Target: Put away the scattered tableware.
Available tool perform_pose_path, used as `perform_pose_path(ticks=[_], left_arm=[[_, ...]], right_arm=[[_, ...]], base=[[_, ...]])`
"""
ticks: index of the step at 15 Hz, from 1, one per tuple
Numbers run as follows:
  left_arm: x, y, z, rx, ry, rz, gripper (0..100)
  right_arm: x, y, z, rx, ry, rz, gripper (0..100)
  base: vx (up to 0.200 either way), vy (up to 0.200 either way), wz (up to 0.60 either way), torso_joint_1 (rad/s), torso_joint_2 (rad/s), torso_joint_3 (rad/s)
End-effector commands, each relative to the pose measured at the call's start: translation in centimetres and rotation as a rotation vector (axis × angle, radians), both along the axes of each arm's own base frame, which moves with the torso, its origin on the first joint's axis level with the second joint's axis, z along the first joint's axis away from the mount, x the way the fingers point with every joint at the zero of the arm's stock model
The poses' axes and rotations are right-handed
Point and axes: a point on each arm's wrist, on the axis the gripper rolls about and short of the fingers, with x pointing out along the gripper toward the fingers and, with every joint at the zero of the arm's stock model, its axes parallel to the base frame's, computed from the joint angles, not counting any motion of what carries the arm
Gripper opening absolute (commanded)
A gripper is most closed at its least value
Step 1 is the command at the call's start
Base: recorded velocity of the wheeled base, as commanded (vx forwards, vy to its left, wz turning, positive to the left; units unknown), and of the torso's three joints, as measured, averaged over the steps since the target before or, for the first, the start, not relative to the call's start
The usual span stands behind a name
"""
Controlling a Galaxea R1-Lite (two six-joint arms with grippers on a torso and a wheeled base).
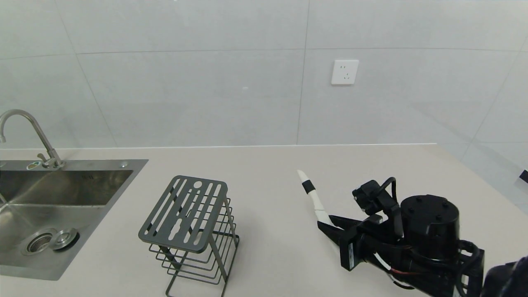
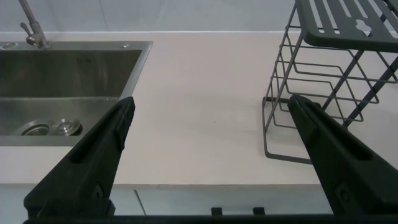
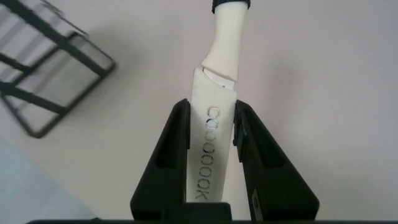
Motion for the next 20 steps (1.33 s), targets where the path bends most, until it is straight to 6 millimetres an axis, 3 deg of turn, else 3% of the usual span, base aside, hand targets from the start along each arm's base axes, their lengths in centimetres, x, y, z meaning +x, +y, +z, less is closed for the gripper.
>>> perform_pose_path(ticks=[1, 4, 9, 11, 12, 16, 18, 20], left_arm=[[0.0, 0.0, 0.0, 0.000, 0.001, 0.000, 100], [0.0, 0.0, 0.0, -0.003, 0.001, -0.017, 100], [0.0, -0.2, 0.6, 0.080, -0.059, -0.095, 100], [-0.9, -0.4, 4.3, 0.118, -0.417, -0.155, 100], [-1.3, -0.6, 4.9, 0.133, -0.452, -0.243, 100], [-1.5, -0.6, 9.0, -0.062, -0.439, -0.398, 100], [0.5, -0.6, 12.0, -0.152, -0.334, -0.576, 100], [2.4, -1.0, 13.5, -0.168, -0.271, -0.742, 100]], right_arm=[[-1.2, 0.4, 3.7, 0.095, -0.132, 0.116, 0], [-1.6, -0.6, 3.9, 0.078, -0.227, 0.246, 0], [-0.1, -2.5, 4.3, 0.082, -0.313, 0.321, 0], [-0.2, -3.3, 4.0, 0.079, -0.334, 0.359, 0], [-0.2, -3.4, 4.0, 0.074, -0.354, 0.396, 0], [-0.3, -3.3, 3.9, 0.060, -0.381, 0.464, 0], [-0.6, -2.8, 4.4, 0.083, -0.415, 0.484, 0], [-0.8, -2.6, 4.7, 0.114, -0.428, 0.490, 0]], base=[[0.000, 0.000, 0.00, 0.000, 0.00, 0.000], [0.000, 0.000, 0.00, 0.000, 0.00, 0.000], [0.000, 0.000, 0.00, 0.000, 0.00, 0.000], [0.000, 0.000, 0.00, 0.000, 0.00, 0.000], [0.000, 0.000, 0.00, 0.000, 0.00, 0.000], [0.000, 0.000, 0.00, 0.000, 0.00, 0.000], [0.000, 0.000, 0.00, 0.000, 0.00, 0.000], [0.000, 0.000, 0.00, 0.000, 0.00, 0.000]])
